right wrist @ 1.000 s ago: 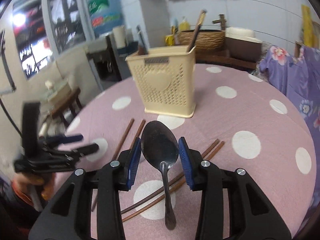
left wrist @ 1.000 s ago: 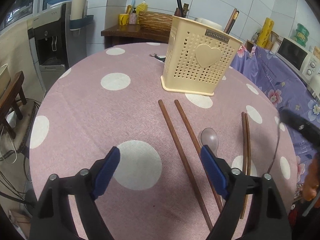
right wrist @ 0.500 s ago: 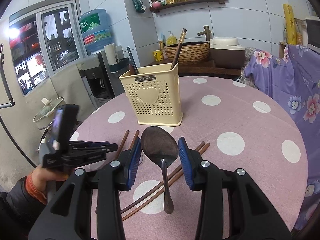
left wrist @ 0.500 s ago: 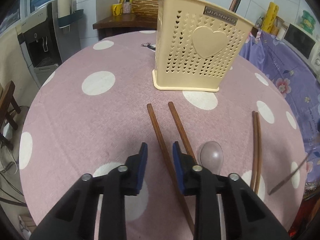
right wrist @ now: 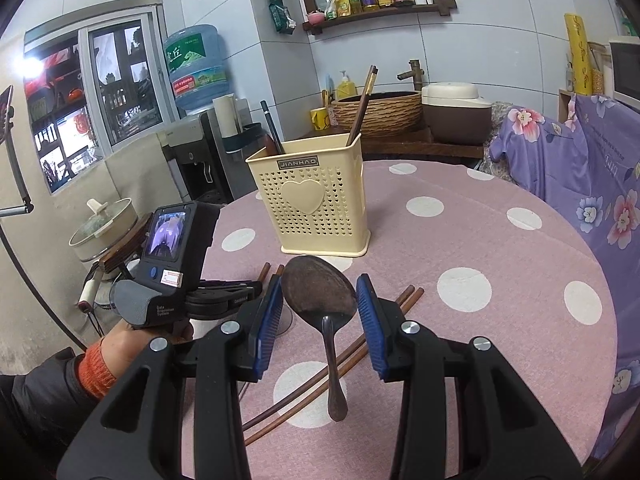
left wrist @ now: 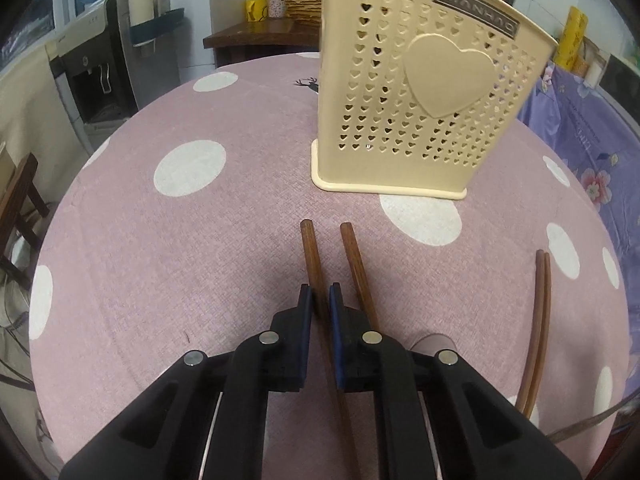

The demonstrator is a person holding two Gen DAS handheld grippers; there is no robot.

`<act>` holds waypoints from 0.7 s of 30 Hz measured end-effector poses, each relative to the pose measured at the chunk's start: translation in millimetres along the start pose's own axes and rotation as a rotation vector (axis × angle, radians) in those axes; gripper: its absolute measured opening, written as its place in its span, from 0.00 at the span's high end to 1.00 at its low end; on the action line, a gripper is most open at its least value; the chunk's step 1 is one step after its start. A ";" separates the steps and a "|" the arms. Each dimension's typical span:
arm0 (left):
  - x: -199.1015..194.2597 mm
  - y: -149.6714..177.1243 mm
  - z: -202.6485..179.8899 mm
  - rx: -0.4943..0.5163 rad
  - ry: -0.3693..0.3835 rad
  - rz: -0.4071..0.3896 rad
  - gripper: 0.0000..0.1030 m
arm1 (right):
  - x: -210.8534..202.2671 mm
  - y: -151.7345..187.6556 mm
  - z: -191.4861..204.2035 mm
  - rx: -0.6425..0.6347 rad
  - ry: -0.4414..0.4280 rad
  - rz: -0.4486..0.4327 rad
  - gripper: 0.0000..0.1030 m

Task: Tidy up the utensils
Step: 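Lift the metal spoon with the right tool while the left tool closes on a brown chopstick, then lift the brown chopstick with the left tool while the right tool holds the metal spoon up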

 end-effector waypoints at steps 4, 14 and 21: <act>-2.8 -0.2 4.3 -0.050 0.040 0.003 0.90 | -1.1 0.8 -1.0 0.007 0.001 -0.005 0.63; -2.7 4.4 -6.9 -0.014 0.016 -0.022 0.90 | 0.2 2.0 0.8 0.008 -0.006 -0.002 0.62; -3.0 3.2 -8.2 -0.016 0.030 -0.021 0.90 | 0.0 2.1 1.7 0.007 -0.005 -0.001 0.63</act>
Point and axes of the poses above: each gripper's, at about its wrist camera, not at the fingertips, and x roughly the way its jaws point, z to its left, y to its underside, the point moved 4 cm from there along x, roughly the way its jaws point, and after that the axes turned 12 degrees about -y, right-handed, at the moved point
